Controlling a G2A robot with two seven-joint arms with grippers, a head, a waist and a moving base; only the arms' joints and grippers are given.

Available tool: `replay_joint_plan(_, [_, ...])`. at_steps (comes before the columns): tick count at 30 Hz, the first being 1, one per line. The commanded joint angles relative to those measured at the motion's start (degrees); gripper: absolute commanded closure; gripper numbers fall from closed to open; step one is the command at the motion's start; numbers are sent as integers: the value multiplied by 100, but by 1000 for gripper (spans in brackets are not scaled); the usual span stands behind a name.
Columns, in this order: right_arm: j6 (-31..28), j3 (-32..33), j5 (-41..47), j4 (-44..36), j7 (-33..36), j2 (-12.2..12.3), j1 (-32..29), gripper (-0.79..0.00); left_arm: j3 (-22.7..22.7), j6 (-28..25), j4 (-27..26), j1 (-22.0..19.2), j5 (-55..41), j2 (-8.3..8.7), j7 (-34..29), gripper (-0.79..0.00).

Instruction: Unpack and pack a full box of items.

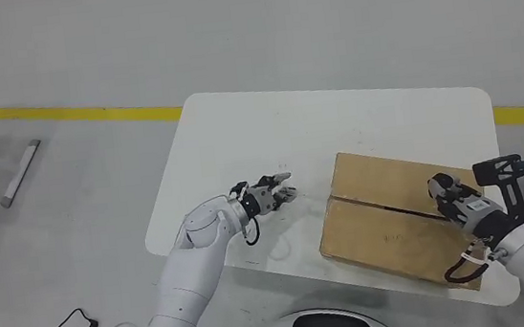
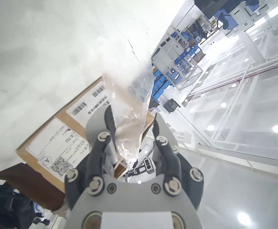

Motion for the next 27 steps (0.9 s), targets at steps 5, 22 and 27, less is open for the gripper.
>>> replay_joint_plan(5, [2, -15, 1, 8, -7, 4, 9, 0, 10, -92, -26, 12, -66, 28, 57, 0])
replay_joint_plan(22, [-287, -123, -39, 357, -217, 16, -66, 0, 430, -881, -2767, 532, 2322, 257, 105, 0])
replay_joint_plan(27, [-535, -295, 3, 603, -497, -3, -68, 0, 548, -1042, -3048, 502, 2385, 279, -31, -246])
